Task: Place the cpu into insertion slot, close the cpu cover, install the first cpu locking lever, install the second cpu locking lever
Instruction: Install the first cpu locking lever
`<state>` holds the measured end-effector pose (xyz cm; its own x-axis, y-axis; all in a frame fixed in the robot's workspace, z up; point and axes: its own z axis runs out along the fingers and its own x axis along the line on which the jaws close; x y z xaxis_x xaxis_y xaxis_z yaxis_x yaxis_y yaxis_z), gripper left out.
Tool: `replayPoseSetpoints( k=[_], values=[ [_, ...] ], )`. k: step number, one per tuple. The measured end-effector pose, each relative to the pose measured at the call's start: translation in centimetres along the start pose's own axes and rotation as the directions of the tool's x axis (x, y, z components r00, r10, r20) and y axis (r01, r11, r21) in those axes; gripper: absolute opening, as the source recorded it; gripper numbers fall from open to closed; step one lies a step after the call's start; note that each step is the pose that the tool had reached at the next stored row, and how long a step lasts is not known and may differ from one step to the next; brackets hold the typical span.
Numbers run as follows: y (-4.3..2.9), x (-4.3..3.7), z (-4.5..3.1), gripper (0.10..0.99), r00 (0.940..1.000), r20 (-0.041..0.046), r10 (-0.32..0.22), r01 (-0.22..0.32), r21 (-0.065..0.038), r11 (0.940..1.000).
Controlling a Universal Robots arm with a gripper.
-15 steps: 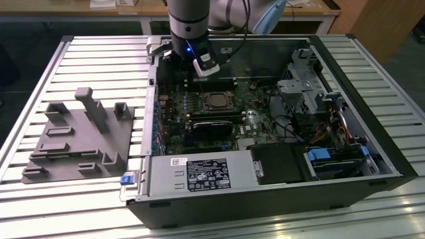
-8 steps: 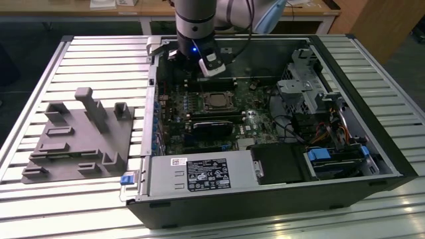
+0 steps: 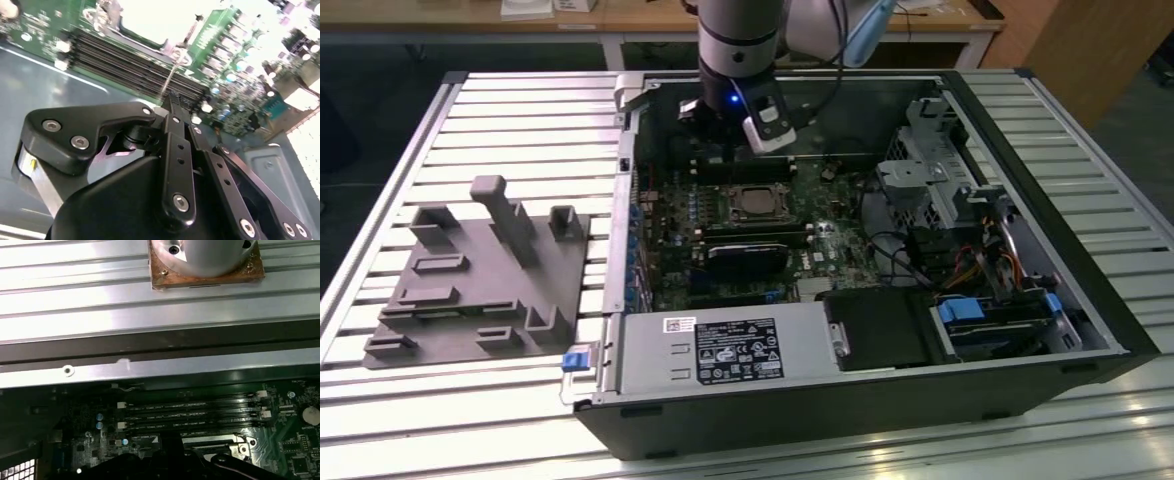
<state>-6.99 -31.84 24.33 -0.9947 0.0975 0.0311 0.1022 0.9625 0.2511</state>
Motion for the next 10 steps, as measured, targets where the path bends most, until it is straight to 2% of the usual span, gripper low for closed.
replayPoseSetpoints(
  k=[5, 8, 10],
  values=[
    [0.15, -1.55, 0.01, 0.106, 1.0, -0.0016, 0.001, -0.001, 0.003, 1.0],
    [0.2, -2.04, 0.0, 0.106, 1.0, -0.0018, 0.001, -0.001, 0.004, 1.0],
    [0.2, -2.09, 0.0, 0.106, 1.0, -0.0018, 0.001, -0.001, 0.004, 1.0]
  ],
)
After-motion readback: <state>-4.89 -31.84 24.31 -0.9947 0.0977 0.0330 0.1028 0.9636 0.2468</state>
